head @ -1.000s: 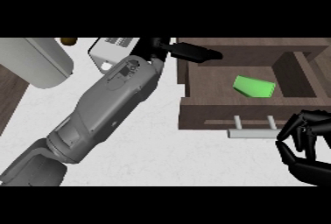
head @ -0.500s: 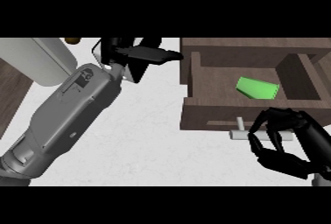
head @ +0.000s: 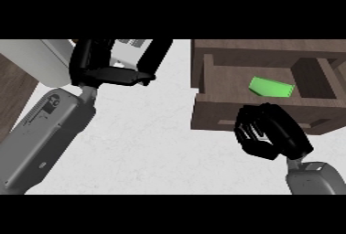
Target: Pick up the cup, place it into the drawer and close the drawer
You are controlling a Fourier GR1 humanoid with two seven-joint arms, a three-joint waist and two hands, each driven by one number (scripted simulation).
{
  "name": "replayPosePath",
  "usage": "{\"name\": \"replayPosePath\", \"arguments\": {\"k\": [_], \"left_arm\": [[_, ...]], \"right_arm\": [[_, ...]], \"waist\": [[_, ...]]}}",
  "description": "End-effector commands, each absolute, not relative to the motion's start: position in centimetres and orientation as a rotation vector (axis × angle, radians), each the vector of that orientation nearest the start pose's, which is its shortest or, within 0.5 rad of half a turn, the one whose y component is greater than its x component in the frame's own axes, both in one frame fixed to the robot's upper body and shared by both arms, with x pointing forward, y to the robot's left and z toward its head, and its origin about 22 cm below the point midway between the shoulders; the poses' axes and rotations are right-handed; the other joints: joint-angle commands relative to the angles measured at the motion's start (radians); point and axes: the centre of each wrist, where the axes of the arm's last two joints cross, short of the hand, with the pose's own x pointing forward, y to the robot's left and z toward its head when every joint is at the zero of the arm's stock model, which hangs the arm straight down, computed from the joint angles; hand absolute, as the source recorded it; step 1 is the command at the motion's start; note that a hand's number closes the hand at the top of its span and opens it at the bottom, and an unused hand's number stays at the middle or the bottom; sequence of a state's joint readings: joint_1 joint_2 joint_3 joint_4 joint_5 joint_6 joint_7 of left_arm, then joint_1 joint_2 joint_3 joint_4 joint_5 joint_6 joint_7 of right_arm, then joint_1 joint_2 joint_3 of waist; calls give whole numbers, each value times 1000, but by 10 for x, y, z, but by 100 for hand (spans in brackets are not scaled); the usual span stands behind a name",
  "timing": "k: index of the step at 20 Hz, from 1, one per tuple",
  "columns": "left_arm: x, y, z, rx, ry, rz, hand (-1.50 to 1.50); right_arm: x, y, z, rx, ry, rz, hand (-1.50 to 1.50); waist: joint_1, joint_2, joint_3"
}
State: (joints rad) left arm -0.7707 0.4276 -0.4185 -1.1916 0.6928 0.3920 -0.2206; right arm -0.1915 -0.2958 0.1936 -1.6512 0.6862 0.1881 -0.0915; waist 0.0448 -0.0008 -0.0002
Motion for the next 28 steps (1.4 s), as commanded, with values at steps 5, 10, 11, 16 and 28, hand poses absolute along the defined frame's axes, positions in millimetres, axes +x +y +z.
{"name": "replayPosePath", "arguments": {"k": [5, 10, 11, 16, 28], "left_arm": [[353, 224, 122, -122, -1934, -12, -150], [338, 252, 105, -121, -1909, 0, -150], [337, 250, 105, -144, -1909, -20, -150], [332, 277, 102, -141, -1910, -6, -150], [338, 277, 108, -211, -1911, -35, -150]], "right_arm": [[328, -205, 13, -657, -1602, 1314, 150], [350, -218, -20, -623, -1601, 1312, 150], [379, -211, 5, -619, -1585, 1275, 150], [401, -227, 2, -601, -1549, 1248, 150], [435, -258, 41, -580, -1486, 1179, 150]], "waist": [[5, 5, 1], [-17, 6, 1], [-2, 10, 1], [16, 19, 2], [44, 42, 3]]}}
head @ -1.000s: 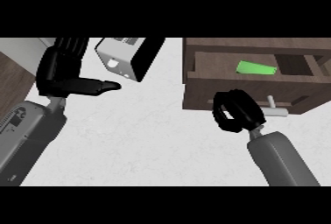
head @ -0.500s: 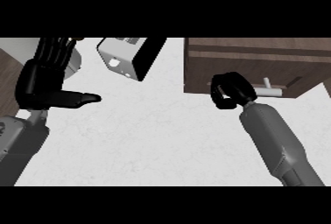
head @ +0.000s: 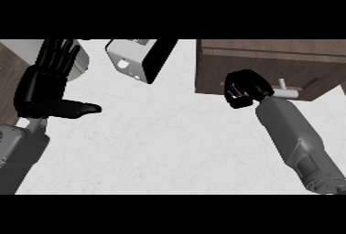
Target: Pick up the cup, place it into the drawer and close the drawer
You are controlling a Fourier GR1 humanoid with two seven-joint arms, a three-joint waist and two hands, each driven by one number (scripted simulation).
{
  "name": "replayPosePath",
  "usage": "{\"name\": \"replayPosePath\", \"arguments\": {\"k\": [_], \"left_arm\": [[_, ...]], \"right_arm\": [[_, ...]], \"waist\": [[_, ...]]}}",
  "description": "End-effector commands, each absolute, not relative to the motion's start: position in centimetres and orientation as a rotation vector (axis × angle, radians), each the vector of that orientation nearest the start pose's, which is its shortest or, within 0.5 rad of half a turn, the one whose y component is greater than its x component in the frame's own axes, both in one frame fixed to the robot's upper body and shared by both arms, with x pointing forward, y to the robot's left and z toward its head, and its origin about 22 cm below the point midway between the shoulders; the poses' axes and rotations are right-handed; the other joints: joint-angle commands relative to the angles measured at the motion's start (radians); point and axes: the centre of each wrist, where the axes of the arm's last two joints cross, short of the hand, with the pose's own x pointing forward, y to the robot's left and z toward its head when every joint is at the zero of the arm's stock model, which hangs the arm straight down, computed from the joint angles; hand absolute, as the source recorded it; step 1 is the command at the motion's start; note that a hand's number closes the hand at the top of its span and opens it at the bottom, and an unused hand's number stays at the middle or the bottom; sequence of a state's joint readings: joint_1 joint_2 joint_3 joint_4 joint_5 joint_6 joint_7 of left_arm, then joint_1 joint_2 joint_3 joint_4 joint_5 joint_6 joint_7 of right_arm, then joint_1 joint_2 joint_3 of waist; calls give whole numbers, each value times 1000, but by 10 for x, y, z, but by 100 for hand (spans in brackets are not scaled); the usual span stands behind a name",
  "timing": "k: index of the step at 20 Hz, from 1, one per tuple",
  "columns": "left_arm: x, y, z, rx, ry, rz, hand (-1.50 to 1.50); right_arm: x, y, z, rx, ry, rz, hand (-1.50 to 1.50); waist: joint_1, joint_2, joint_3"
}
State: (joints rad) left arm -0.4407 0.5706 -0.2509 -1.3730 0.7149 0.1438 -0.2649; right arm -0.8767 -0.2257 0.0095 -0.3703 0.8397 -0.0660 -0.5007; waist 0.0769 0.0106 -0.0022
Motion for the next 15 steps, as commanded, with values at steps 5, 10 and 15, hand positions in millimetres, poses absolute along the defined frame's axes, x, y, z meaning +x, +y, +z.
{"name": "replayPosePath", "arguments": {"k": [5, 10, 15], "left_arm": [[333, 274, 105, -238, -1910, -58, -150], [329, 274, 85, -243, -1902, -41, -150], [328, 266, 78, -267, -1882, -52, -150]], "right_arm": [[436, -271, 48, -558, -1481, 1127, 150], [437, -282, 56, -560, -1563, 1052, 150], [437, -279, 52, -558, -1568, 1052, 150]], "waist": [[37, 35, 7], [32, 40, 6], [43, 44, 6]]}}
